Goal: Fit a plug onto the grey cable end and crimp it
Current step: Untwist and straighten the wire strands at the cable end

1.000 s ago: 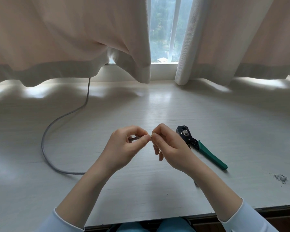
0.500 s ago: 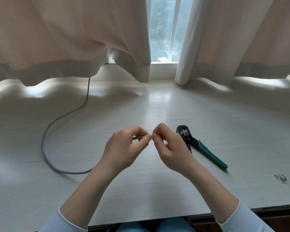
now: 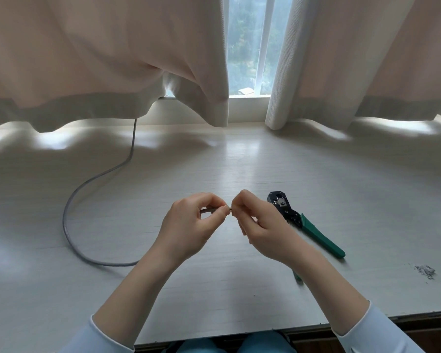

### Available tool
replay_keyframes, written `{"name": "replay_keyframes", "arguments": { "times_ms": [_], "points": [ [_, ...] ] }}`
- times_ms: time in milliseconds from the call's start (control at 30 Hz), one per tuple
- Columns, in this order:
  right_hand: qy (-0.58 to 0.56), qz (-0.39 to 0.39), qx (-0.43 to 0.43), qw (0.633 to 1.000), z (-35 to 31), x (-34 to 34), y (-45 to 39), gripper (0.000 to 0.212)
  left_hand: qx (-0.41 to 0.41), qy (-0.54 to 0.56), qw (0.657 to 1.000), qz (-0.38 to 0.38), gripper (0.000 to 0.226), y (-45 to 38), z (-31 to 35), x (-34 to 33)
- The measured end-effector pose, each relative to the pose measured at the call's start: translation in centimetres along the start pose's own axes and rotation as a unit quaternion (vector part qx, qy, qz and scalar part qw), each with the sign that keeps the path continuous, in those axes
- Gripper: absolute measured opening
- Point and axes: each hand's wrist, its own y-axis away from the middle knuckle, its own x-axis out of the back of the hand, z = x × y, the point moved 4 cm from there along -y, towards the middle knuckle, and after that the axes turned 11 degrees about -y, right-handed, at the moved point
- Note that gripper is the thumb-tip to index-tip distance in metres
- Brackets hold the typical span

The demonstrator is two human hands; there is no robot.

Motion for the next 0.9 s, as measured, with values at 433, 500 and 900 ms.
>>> {"name": "replay_keyframes", "arguments": {
  "times_ms": [433, 500, 900],
  "points": [
    [-0.041, 0.074, -0.040, 0.996, 0.7, 0.5, 0.4, 0.019, 0.018, -0.013, 1.000, -0.002, 0.012, -0.2, -0.1, -0.4],
    [-0.051, 0.102, -0.045, 0.992, 0.9, 1.0, 0.5, 0.019, 0.029, -0.003, 1.000, -0.001, 0.012, -0.2, -0.3, -0.3],
    [0.031, 0.199, -0.112, 0.973, 3.4, 4.2, 3.4, 0.020, 0.079, 0.058, 0.995, -0.023, 0.014, -0.6, -1.5, -0.5]
  ]
}}
